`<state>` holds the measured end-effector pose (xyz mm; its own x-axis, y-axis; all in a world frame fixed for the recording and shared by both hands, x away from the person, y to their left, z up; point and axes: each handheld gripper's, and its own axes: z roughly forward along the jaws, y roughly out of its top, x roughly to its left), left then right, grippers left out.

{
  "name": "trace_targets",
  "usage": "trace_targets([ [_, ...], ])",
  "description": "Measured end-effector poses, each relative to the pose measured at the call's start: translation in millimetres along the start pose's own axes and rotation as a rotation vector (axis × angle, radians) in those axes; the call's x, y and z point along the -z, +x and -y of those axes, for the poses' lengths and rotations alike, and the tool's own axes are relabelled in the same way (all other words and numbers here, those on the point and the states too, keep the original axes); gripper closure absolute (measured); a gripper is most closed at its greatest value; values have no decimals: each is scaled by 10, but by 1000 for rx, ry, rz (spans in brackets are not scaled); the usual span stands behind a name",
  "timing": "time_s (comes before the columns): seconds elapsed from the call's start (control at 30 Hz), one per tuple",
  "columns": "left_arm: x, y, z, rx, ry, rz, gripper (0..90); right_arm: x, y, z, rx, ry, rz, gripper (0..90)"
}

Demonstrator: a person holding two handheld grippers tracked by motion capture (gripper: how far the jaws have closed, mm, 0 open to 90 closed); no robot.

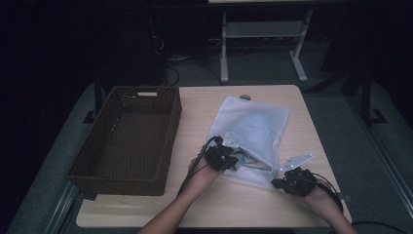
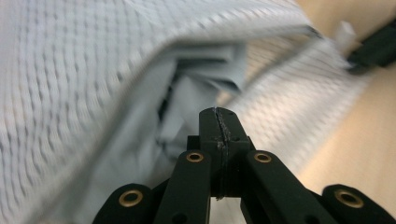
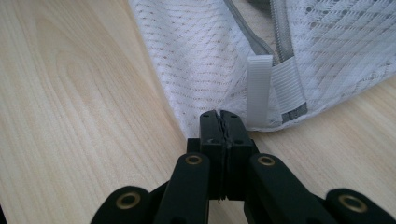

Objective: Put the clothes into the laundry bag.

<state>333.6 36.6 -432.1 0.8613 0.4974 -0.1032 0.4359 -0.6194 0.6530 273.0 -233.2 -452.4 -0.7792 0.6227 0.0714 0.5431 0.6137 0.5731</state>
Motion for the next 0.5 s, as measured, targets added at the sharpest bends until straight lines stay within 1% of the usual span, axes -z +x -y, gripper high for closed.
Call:
trace_targets([
  [0.07,-9,-30,52,-1,6,17,897,-7,2,-4,0,1,0,888],
  [0.17,-135,-74,94,1,30,37,897,-16,4,-8,4,6,-1,888],
  [0.23,-222,-88,94,-7,49,40,897,-15,3,-7,3,5,-1,888],
  [0.27,-258,-92,89,-11,55,29,896,-10,5,-5,0,5,-1,888],
  [0.33,-299,-71,71,-28,69,-16,897,-1,2,-1,-2,3,0,889],
  [0.4,-314,-19,51,-17,62,-38,897,1,-4,4,-1,4,-1,889],
  [0.43,-318,15,31,-19,63,-71,897,0,-7,5,-2,4,-2,889],
  [0.5,-315,76,10,-6,52,-94,897,4,-11,7,-1,3,-3,889],
])
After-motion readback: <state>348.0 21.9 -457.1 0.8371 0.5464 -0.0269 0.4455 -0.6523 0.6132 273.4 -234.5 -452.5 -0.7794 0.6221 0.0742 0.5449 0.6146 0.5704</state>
